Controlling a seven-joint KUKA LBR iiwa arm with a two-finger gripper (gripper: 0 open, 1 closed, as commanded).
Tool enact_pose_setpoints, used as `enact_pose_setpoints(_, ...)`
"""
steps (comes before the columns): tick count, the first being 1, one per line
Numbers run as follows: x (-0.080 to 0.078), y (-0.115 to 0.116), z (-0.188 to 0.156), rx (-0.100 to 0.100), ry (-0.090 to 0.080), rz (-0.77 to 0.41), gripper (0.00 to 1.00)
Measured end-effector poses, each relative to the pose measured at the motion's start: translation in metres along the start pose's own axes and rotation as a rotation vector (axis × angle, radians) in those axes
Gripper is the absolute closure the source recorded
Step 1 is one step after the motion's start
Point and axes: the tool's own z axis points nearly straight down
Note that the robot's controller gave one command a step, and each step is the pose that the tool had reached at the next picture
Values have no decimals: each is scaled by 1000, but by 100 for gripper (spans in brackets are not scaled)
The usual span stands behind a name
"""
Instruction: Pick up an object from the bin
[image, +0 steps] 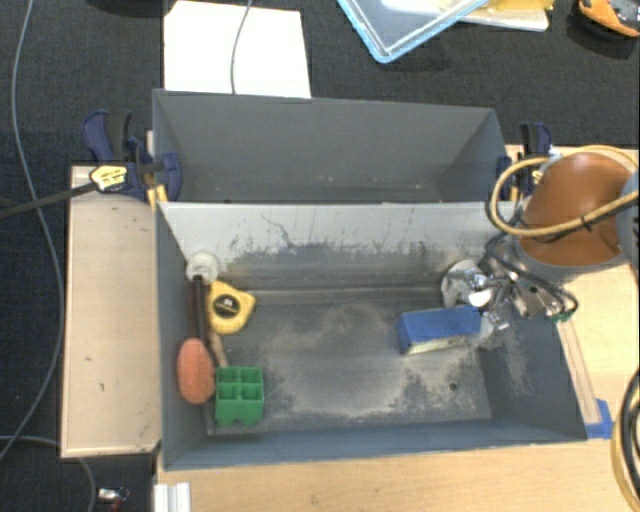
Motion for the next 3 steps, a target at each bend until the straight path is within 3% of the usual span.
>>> enact_pose_setpoints(1,0,0,0,0,0,2,100)
enact_pose_setpoints(2,-6,4,5,3,-2,-102,100)
enact_pose_setpoints(3,-2,9,6,5,-10,-204,100)
